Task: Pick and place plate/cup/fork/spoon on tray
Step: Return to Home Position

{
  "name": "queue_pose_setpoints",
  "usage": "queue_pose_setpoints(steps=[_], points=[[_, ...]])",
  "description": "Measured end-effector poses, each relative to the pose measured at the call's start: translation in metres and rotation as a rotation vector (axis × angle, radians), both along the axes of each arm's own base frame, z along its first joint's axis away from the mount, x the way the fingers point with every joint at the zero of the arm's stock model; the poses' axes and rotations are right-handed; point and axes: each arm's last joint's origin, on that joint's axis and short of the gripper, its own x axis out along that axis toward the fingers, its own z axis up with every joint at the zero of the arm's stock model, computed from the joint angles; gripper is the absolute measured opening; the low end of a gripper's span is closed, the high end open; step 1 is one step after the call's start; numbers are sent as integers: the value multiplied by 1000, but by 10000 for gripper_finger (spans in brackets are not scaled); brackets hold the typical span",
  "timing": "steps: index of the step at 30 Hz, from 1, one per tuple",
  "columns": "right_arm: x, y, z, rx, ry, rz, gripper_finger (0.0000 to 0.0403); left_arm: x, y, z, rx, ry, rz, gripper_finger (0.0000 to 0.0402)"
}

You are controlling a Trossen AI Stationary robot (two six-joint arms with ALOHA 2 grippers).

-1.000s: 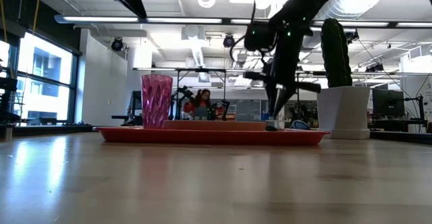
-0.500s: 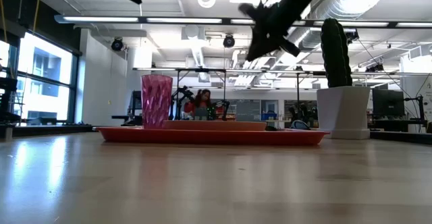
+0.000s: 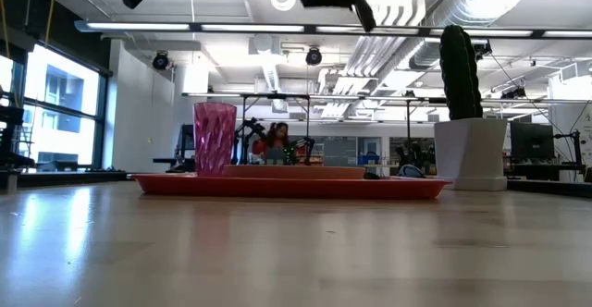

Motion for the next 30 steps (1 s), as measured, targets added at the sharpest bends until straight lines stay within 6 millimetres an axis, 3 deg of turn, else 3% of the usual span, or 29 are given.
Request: queue_pose_setpoints(steps=[10,15,20,30], points=[[6,19,28,-29,-286,61,30,-29,-17,-50,47,-146,-140,76],[5,22,33,-13,-341,69,30,-43,-19,-71,58,-203,-169,76],[1,23,39,116,-402,63,30,-52,-20,-91,72,-267,-179,76],[-10,37,52,102,-440,149,30,-59,-20,-130,80,-376,-191,76]])
